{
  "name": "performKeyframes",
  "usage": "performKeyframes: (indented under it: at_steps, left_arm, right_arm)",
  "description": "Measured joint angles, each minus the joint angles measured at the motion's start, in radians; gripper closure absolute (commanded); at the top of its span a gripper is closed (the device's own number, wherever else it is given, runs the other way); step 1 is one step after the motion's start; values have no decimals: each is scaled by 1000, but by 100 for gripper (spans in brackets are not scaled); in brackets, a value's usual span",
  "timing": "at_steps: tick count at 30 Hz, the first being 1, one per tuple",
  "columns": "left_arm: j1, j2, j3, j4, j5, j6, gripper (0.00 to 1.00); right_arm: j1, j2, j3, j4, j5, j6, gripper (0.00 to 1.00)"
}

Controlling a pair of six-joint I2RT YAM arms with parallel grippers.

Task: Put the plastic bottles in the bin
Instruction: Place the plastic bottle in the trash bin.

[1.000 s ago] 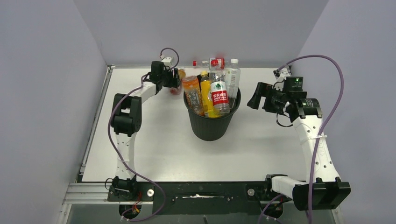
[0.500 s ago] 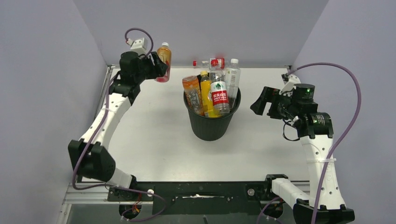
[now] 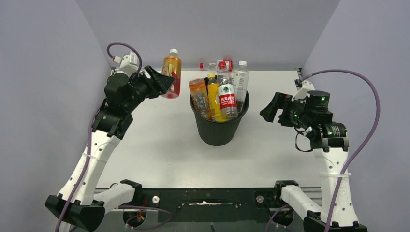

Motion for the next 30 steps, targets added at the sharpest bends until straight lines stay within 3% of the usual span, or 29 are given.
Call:
performKeyframes:
  at_steps: [10, 21, 30]
  left_arm:
    - [-314, -39, 31, 60, -92, -75, 54]
    - [-731, -5, -57, 269, -445, 12, 54]
    - [-832, 28, -190, 420, -713, 160, 54]
  right_arm:
    - [0, -32, 0, -2, 0, 19, 9]
    - [0, -32, 0, -11, -1, 22, 9]
    - [0, -33, 0, -16, -3, 22, 9]
